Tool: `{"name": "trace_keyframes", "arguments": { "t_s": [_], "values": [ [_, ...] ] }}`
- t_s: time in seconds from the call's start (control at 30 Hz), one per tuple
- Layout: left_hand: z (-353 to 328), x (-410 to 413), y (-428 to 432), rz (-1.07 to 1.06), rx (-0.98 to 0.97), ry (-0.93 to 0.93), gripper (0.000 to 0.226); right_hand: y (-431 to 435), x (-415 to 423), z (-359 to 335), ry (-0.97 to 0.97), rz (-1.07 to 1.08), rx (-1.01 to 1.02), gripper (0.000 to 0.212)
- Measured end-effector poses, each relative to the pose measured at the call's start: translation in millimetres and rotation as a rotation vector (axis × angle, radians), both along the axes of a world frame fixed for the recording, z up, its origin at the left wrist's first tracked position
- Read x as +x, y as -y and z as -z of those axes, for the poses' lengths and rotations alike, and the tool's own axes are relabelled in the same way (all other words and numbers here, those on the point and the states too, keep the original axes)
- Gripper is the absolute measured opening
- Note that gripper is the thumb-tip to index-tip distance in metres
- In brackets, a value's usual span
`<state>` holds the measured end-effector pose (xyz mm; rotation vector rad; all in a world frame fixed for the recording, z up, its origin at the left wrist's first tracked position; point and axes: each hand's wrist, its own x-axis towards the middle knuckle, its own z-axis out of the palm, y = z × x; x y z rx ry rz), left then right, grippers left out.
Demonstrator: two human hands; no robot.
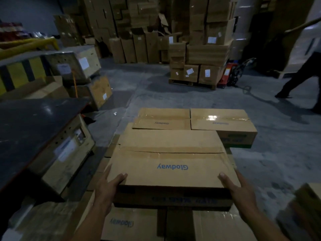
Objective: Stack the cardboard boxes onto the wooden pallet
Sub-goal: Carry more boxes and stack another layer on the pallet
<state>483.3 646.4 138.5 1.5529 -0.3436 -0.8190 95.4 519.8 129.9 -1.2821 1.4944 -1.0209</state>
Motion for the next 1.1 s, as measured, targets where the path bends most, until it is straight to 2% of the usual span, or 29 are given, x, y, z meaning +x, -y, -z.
{"name": "trace_keyframes", "arguments": {
  "t_s": [0.07, 0.17, 0.4, 0.5, 0.6, 0.67, 0.77, 0.9, 0.93, 1.1],
  "values": [
    [14.9, 20.2, 19.4, 0.014, 0.012, -0.021, 0.078, 17.6, 18.3, 7.5, -0.002, -0.007, 0.025, 0.027],
    [31.5, 44.4, 46.3, 0.002, 0.043, -0.035, 0.077, 47.5, 46.8, 26.2, 0.01, -0.034, 0.059, 0.052],
    [70.0, 98.1, 110.0, 0.05, 0.177, -0.01, 0.078, 111.5, 101.0, 61.1, -0.042, -0.059, 0.149, 0.067],
    [86.7, 116.5, 131.4, 0.136, 0.245, -0.105, 0.086, 133.0, 112.9, 74.0, -0.046, -0.064, 0.181, 0.077],
    [102.0, 133.9, 151.3, 0.253, 0.281, -0.176, 0.067, 152.2, 122.3, 87.7, -0.047, -0.048, 0.199, 0.089],
    [111.8, 144.8, 164.7, 0.268, 0.297, -0.194, 0.073, 161.3, 128.6, 99.9, -0.05, -0.046, 0.215, 0.095],
    [126.9, 157.3, 180.8, 0.255, 0.312, -0.197, 0.087, 170.6, 141.3, 112.8, -0.057, -0.056, 0.239, 0.086],
    [151.3, 172.6, 194.9, 0.275, 0.32, -0.159, 0.084, 184.6, 156.3, 139.6, -0.102, -0.015, 0.267, 0.043],
    [159.0, 175.9, 198.0, 0.279, 0.325, -0.147, 0.084, 187.5, 158.5, 147.1, -0.127, -0.009, 0.274, 0.042],
    [178.9, 184.5, 214.4, 0.272, 0.333, -0.083, 0.079, 197.7, 162.7, 169.2, -0.164, 0.008, 0.261, 0.071]
  ]
}}
